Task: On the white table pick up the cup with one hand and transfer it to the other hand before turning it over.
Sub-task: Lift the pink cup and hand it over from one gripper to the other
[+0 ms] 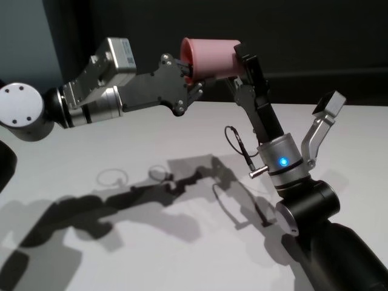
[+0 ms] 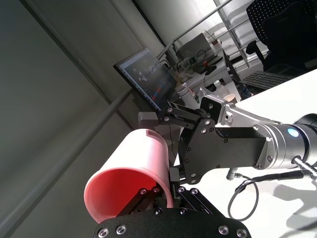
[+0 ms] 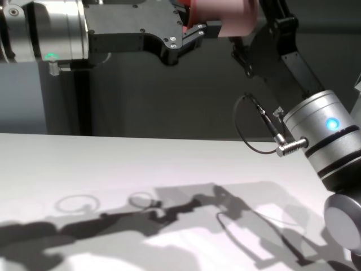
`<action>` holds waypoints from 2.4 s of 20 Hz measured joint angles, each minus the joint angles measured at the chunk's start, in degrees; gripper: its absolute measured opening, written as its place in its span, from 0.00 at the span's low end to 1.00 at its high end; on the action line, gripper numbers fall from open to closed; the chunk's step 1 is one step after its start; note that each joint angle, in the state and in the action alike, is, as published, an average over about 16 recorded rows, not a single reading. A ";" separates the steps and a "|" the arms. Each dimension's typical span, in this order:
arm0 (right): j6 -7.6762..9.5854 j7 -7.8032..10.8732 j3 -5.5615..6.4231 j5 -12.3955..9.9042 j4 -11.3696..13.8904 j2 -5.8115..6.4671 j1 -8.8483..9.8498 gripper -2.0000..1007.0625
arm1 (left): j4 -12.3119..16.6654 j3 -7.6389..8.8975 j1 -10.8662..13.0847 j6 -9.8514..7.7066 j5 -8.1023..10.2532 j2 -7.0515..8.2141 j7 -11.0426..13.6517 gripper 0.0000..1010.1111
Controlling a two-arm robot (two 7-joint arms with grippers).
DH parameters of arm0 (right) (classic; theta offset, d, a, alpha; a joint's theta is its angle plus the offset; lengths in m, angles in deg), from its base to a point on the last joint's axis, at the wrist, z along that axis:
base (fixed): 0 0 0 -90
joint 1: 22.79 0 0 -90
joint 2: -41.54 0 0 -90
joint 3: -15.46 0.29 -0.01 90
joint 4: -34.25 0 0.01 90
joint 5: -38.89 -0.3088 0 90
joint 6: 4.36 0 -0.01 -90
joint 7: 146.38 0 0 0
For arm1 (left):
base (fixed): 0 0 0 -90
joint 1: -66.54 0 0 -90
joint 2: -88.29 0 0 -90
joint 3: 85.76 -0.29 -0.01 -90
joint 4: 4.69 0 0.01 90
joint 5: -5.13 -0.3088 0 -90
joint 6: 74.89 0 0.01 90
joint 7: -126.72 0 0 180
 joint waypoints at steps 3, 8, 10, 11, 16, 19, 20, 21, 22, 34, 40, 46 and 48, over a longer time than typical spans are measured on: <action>0.04 0.02 0.03 0.00 -0.06 -0.03 -0.02 0.88 | 0.00 0.00 0.00 0.00 0.01 0.00 0.00 0.04; 0.10 0.03 0.08 0.01 -0.12 -0.05 -0.04 0.80 | 0.00 0.00 0.00 0.01 0.02 0.00 0.00 0.04; 0.12 0.04 0.09 0.01 -0.14 -0.06 -0.04 0.77 | 0.00 0.00 0.00 0.01 0.02 0.00 0.00 0.04; 0.13 0.04 0.10 0.01 -0.15 -0.06 -0.05 0.76 | 0.00 0.00 0.00 0.01 0.02 0.00 0.00 0.04; 0.16 0.05 0.12 0.02 -0.18 -0.08 -0.06 0.73 | 0.00 0.00 0.00 0.02 0.03 0.00 0.00 0.04; 0.17 0.06 0.13 0.03 -0.19 -0.09 -0.07 0.73 | 0.00 0.00 0.00 0.01 0.03 0.00 0.00 0.04; 0.18 0.06 0.13 0.03 -0.19 -0.09 -0.08 0.73 | 0.00 0.00 0.00 0.01 0.03 0.00 0.00 0.04; 0.18 0.07 0.14 0.03 -0.20 -0.09 -0.08 0.73 | 0.00 0.00 0.00 0.01 0.03 0.00 0.00 0.04; 0.18 0.07 0.14 0.03 -0.20 -0.10 -0.08 0.73 | 0.00 0.00 0.00 0.01 0.03 0.00 0.00 0.04; 0.24 0.17 0.13 0.07 -0.23 -0.14 -0.11 0.73 | -0.01 0.00 0.00 -0.03 -0.01 0.00 0.00 0.21; 0.25 0.19 0.13 0.08 -0.24 -0.14 -0.11 0.73 | -0.01 0.00 0.00 -0.04 -0.03 0.00 0.00 0.41; 0.25 0.19 0.14 0.08 -0.24 -0.14 -0.11 0.73 | -0.01 0.00 0.00 -0.04 -0.02 0.00 -0.01 0.64; 0.25 0.18 0.14 0.08 -0.24 -0.14 -0.11 0.73 | 0.02 0.03 0.04 -0.03 -0.02 0.01 -0.04 0.71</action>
